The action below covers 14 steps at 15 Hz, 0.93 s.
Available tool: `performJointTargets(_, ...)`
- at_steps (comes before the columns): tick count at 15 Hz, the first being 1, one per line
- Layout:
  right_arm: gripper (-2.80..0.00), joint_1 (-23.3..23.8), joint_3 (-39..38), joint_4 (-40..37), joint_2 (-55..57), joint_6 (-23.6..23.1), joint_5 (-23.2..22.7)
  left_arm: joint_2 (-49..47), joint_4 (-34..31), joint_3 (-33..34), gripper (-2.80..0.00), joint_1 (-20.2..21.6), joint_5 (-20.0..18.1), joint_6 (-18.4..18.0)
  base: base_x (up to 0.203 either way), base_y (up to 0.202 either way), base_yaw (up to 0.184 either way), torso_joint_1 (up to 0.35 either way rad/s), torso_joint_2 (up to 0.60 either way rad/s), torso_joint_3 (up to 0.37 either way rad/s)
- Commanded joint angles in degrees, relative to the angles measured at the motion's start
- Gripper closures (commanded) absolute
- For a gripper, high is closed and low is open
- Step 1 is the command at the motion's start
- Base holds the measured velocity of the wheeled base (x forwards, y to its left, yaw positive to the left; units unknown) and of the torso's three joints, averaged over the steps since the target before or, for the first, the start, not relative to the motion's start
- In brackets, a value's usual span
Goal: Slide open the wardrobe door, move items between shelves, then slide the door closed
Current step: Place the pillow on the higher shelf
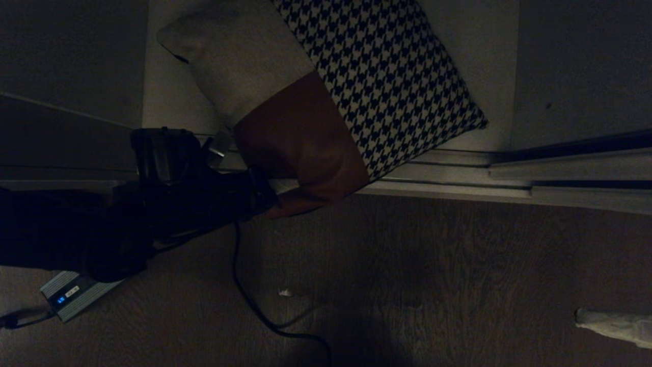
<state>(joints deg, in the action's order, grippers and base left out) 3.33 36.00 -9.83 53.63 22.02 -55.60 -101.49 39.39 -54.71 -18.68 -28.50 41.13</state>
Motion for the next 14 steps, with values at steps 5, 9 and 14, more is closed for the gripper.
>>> performJointTargets(5,0.0,0.0,-2.0,-0.8,-4.1,1.3,-0.3,-0.1,0.3,-0.5,0.0,0.0,-0.2,0.3,0.0,0.0,0.0,0.0,0.0,0.0)
performJointTargets(9,0.0,0.7,-3.7,-1.7,-10.4,1.6,1.8,0.0,0.2,-0.6,0.0,0.0,0.6,0.3,0.0,0.0,0.0,0.0,0.0,0.0)
performJointTargets(14,0.0,1.1,-3.2,-9.3,-28.0,1.3,7.5,0.3,0.1,-0.5,0.0,0.0,0.8,0.3,0.0,0.0,0.0,0.0,0.0,0.0)
